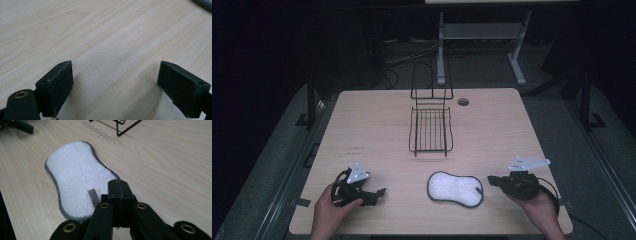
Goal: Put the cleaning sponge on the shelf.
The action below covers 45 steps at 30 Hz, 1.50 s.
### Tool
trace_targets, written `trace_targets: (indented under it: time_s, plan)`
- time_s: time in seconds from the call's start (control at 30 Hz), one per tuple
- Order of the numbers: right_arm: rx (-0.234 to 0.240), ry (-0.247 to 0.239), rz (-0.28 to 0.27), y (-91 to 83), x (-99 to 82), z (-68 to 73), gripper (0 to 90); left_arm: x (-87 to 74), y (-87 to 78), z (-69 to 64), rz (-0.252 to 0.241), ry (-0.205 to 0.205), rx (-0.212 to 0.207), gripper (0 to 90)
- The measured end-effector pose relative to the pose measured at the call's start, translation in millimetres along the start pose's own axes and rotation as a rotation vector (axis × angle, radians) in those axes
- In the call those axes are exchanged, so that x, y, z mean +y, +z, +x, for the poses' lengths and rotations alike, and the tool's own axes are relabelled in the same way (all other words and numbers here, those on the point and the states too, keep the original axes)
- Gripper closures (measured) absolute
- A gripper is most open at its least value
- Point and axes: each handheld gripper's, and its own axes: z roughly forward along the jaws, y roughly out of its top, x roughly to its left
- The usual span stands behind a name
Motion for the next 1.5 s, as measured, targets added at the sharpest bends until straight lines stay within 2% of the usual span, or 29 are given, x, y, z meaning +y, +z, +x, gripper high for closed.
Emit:
trace_targets:
  time_s: [0.2,0.43,0.67,0.97,1.3,1.5]
  plan:
    - [0.029,-0.038,0.006,10.1,9.5,9.3,89.9,0.0,0.0,0.0,0.0,0.0,0.0,12.2]
    - [0.09,-0.075,0.002,29.4,25.8,23.4,89.9,0.0,0.1,-0.4,-0.001,-0.005,-0.001,12.3]
    - [0.116,-0.125,0.014,45.1,36.1,35.8,89.9,0.1,-0.1,-0.2,0.0,-0.003,0.0,12.3]
    - [0.153,-0.166,0.041,66.6,48.5,49.7,89.9,0.1,-0.1,-0.2,0.0,-0.003,-0.001,12.3]
    - [0.17,-0.204,0.066,92.4,58.5,61.8,89.9,0.1,0.1,-0.4,-0.002,-0.006,0.0,12.3]
    - [0.178,-0.206,0.09,104.2,60.2,65.5,90.0,0.1,0.1,-0.4,-0.002,-0.006,0.0,12.3]
